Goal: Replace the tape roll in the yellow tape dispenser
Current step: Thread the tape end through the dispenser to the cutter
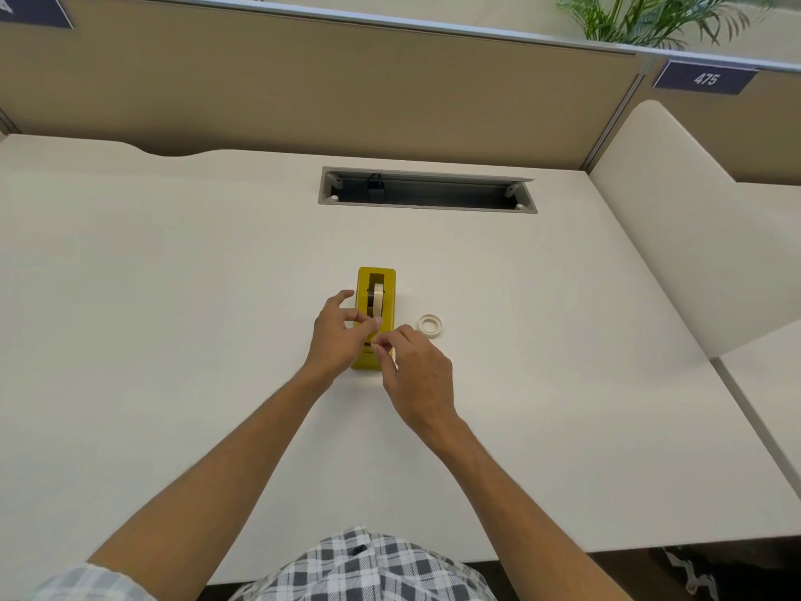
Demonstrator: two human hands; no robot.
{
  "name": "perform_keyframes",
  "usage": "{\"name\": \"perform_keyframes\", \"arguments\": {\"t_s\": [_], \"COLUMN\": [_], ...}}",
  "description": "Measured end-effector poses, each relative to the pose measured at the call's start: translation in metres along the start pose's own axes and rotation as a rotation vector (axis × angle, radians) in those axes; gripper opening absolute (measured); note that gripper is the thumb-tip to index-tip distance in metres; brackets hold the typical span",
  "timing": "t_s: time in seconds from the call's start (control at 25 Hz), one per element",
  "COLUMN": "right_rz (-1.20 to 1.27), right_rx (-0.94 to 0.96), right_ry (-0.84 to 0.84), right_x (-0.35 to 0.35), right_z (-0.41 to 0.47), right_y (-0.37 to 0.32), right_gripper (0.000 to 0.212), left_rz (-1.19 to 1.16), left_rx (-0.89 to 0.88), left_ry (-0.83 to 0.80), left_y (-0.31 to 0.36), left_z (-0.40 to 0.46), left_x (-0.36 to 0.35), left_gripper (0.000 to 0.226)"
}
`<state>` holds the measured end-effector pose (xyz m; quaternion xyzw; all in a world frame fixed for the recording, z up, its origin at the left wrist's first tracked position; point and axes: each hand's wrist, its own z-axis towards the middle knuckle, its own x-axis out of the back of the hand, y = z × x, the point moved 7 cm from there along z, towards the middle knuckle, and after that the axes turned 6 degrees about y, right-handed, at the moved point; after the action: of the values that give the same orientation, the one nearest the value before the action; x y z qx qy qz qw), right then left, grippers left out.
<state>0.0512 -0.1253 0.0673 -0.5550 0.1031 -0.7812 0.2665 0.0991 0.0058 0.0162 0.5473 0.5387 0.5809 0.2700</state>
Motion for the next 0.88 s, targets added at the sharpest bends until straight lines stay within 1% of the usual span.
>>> {"name": "perform_keyframes", "arguments": {"t_s": [0.04,0.08,0.2,0.32,0.36,0.64,0.72,0.8,0.88], "right_rz": [0.001,0.002,0.004,0.016,0.015,-0.004,0.003,0.011,0.011], "right_rx": [-0.002,-0.003,-0.007,-0.002,-0.001,-0.004,0.000,0.000,0.005], "right_ry": [-0.001,-0.001,0.006,0.017,0.016,0.007,0.004,0.010,0.013], "right_x": [0.000,0.000,0.000,0.001,0.001,0.001,0.002,0.003,0.003], "right_z": [0.000,-0.001,-0.001,0.001,0.001,0.001,0.002,0.002,0.002], "right_y": [0.000,0.000,0.000,-0.001,-0.002,0.002,0.001,0.000,-0.001], "right_gripper": [0.018,0.018,0.018,0.016,0.016,0.016,0.016,0.016,0.017], "left_rz": [0.011,0.030,0.045,-0.022,-0.023,0.053,0.020,-0.041,-0.065], "left_rx": [-0.004,-0.015,-0.038,0.000,0.005,-0.021,-0.002,0.013,-0.007], "left_ry": [0.006,0.007,0.007,0.012,0.017,0.033,0.019,0.005,-0.009], "left_y": [0.000,0.000,-0.001,-0.003,-0.003,-0.003,-0.002,-0.002,-0.001], "left_z": [0.001,0.002,0.003,0.002,0.004,0.015,0.012,0.006,0.000], "left_x": [0.000,0.000,-0.001,-0.001,-0.001,-0.001,-0.002,-0.002,-0.001], "left_gripper": [0.036,0.030,0.036,0.051,0.052,0.041,0.034,0.020,0.019]}}
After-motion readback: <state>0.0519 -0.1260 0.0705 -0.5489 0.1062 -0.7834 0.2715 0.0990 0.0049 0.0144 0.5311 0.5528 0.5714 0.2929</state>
